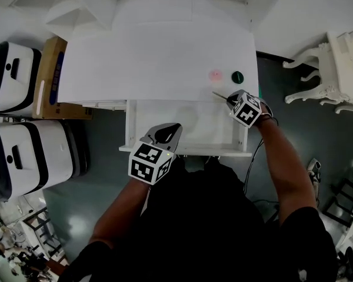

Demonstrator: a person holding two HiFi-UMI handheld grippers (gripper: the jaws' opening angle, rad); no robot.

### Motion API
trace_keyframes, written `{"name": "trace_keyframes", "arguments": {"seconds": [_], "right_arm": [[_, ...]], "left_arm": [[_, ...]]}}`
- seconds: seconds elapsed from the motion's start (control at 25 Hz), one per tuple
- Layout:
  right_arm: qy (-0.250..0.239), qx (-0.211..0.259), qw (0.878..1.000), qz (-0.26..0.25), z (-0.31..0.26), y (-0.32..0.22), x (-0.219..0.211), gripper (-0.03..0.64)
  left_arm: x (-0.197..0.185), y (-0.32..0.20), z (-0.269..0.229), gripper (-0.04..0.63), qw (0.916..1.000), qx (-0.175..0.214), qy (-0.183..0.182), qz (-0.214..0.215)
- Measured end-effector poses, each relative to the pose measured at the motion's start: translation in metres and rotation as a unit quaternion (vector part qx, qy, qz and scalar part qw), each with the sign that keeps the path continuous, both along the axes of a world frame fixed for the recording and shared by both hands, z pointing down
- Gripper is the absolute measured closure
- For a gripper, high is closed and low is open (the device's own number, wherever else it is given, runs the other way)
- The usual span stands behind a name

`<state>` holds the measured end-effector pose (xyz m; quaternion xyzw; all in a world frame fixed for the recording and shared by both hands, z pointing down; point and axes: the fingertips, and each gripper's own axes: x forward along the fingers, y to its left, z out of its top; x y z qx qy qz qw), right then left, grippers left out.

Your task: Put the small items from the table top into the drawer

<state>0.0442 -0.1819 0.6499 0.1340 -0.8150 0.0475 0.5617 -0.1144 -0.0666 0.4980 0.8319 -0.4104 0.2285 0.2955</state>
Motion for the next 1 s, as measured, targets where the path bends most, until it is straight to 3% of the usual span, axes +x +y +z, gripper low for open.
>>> {"name": "trace_keyframes", "arguments": {"seconds": [0.32, 0.64, 1.0], "right_arm": [[-0.080, -0.021, 0.990, 0.112, -0.017, 0.043, -0.012, 0.571], [-0.125, -0.095, 0.962, 0.224, 0.010, 0.091, -0.020, 0.571], [-0.138, -0.158, 0.929, 0.304, 0.053, 0.091, -0.038, 0.571]], "left_arm": [[0.007, -0.007, 0.002, 0.592, 0.9997, 0.006, 0.003, 0.024], [0.007, -0.011, 0.002, 0.592, 0.9993, 0.009, 0.002, 0.036], [0.000, -0.003, 0.004, 0.592, 0.9995, 0.006, 0.000, 0.031]]}}
